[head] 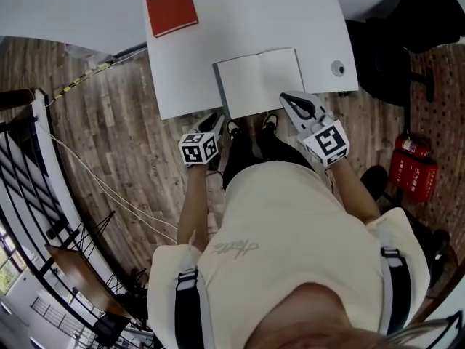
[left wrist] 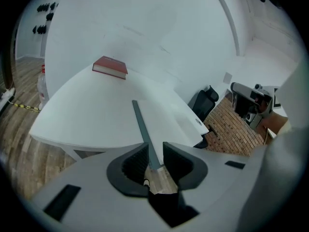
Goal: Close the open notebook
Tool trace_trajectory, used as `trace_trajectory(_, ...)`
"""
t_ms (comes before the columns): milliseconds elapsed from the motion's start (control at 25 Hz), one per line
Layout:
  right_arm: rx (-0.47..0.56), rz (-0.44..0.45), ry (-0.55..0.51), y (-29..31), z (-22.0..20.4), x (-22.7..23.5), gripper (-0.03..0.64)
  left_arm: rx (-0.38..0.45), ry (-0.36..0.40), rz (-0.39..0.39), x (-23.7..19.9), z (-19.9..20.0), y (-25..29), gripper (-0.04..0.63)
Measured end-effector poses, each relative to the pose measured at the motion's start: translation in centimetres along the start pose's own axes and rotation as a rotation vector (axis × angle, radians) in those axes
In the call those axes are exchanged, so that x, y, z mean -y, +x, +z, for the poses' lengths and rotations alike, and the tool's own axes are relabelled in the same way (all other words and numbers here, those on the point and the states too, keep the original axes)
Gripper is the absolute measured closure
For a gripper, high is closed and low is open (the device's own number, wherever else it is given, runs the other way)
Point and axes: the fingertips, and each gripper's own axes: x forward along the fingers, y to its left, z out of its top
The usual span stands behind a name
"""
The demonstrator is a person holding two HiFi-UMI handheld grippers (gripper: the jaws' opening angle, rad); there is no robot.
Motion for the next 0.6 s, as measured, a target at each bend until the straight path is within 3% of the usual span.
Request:
trace_trajectory(280,-0.021,-0.006,0.012,-0.1,-1.3,0.5,0.609,-0.085,-0.02,-0.031,-0.7,-2.4,2.7,0.494)
trace_trajectory(600,-0.037,0.001,0.03,0.6,-1.3,0.4,0.609,-0.086,-0.121,-0.119,-0.8,-3.4,3.6,0.494)
